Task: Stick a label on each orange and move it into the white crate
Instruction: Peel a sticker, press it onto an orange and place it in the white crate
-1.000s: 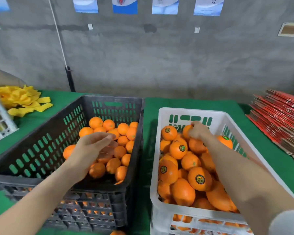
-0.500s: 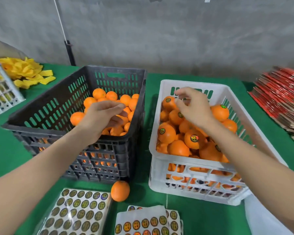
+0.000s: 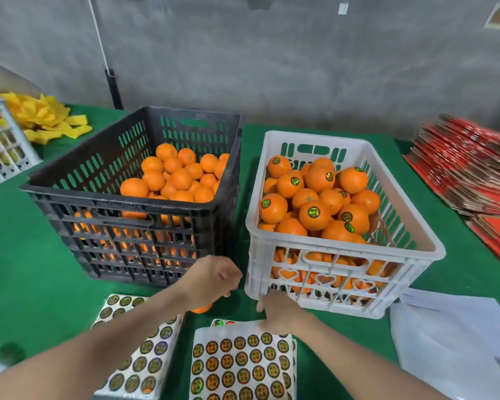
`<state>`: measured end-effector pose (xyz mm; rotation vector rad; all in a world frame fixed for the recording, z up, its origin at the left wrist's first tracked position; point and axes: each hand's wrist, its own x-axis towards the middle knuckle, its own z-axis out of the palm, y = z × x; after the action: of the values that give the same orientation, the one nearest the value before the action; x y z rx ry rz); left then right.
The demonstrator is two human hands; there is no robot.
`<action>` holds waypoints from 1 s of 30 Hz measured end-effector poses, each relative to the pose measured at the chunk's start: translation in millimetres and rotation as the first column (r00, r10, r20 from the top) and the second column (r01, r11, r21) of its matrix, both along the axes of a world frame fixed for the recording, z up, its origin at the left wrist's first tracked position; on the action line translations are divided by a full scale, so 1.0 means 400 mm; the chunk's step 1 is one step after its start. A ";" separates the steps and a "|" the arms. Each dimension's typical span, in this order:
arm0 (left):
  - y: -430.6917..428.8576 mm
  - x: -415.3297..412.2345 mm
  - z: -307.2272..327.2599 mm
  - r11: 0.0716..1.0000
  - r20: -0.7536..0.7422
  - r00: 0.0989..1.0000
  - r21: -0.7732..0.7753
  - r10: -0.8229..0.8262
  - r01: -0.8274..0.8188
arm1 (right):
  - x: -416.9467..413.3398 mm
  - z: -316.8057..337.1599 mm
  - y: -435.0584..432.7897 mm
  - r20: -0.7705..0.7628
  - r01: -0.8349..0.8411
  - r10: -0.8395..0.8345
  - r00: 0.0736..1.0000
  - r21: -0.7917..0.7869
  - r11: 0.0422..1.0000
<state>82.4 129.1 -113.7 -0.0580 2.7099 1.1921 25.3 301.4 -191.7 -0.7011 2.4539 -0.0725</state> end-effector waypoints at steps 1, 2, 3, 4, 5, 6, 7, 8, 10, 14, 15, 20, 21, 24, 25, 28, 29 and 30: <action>0.006 -0.002 -0.034 0.999 0.052 0.999 -0.040 0.010 -0.008 | -0.001 -0.005 -0.003 -0.018 0.019 -0.020 1.000 -0.013 1.000; 0.014 -0.004 -0.067 0.996 0.092 0.996 -0.085 0.014 -0.006 | 0.000 -0.005 -0.004 -0.035 0.033 -0.034 0.999 -0.033 0.999; 0.023 -0.004 -0.098 0.993 0.127 0.992 -0.121 0.010 0.006 | 0.001 -0.008 -0.003 -0.041 0.038 -0.041 0.998 -0.060 0.997; 0.033 -0.004 -0.124 0.990 0.159 0.987 -0.138 -0.004 0.026 | 0.003 -0.009 0.001 -0.034 0.043 -0.046 0.998 -0.088 0.995; 0.043 -0.004 -0.146 0.989 0.188 0.982 -0.139 -0.024 0.051 | 0.007 -0.010 0.006 -0.021 0.046 -0.049 0.999 -0.105 0.993; 0.052 -0.006 -0.162 0.987 0.210 0.977 -0.143 -0.045 0.076 | 0.010 -0.010 0.012 -0.006 0.046 -0.046 0.999 -0.105 0.993; 0.059 -0.009 -0.172 0.983 0.228 0.972 -0.156 -0.059 0.096 | 0.011 -0.015 0.017 0.003 0.039 -0.039 0.999 -0.112 0.993; 0.063 -0.012 -0.179 0.979 0.242 0.968 -0.170 -0.069 0.112 | 0.014 -0.018 0.021 0.000 0.036 -0.036 0.999 -0.127 0.991; 0.069 -0.021 -0.186 0.974 0.248 0.966 -0.190 -0.074 0.123 | 0.017 -0.023 0.026 -0.026 0.067 -0.074 0.997 -0.216 0.974; 0.090 -0.043 -0.172 0.979 0.245 0.963 -0.141 -0.112 0.150 | 0.013 0.007 0.035 -0.021 0.156 -0.185 0.982 -0.449 0.880; 0.094 -0.048 -0.168 0.980 0.239 0.964 -0.129 -0.120 0.154 | 0.013 0.021 0.037 0.019 0.184 -0.203 0.979 -0.509 0.841; 0.081 -0.060 -0.133 0.998 0.339 0.939 0.003 -0.058 0.060 | 0.022 0.074 0.080 0.192 0.289 -0.218 0.957 -0.698 0.656; 0.070 -0.063 -0.128 0.999 0.367 0.929 0.036 -0.051 0.041 | 0.026 0.076 0.088 0.176 0.263 -0.197 0.964 -0.698 0.666; 0.049 -0.063 -0.101 0.985 0.419 0.905 0.174 -0.074 0.000 | 0.044 0.065 0.084 0.124 0.221 -0.188 0.974 -0.689 0.690; 0.046 -0.065 -0.099 0.975 0.430 0.899 0.220 -0.078 -0.021 | 0.050 0.061 0.077 0.111 0.219 -0.199 0.974 -0.700 0.680; 0.043 -0.069 -0.093 0.944 0.447 0.893 0.313 -0.055 -0.099 | 0.066 0.045 0.064 0.052 0.198 -0.242 0.969 -0.751 0.630; 0.042 -0.070 -0.096 0.938 0.457 0.888 0.324 -0.040 -0.124 | 0.071 0.041 0.063 0.012 0.167 -0.245 0.969 -0.766 0.621; 0.042 -0.070 -0.098 0.937 0.465 0.885 0.319 -0.023 -0.143 | 0.075 0.037 0.062 -0.055 0.111 -0.241 0.969 -0.774 0.623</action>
<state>54.6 145.7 -152.7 -0.3373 2.0726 1.4395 55.4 326.1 -176.7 -0.8106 2.5850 -1.2648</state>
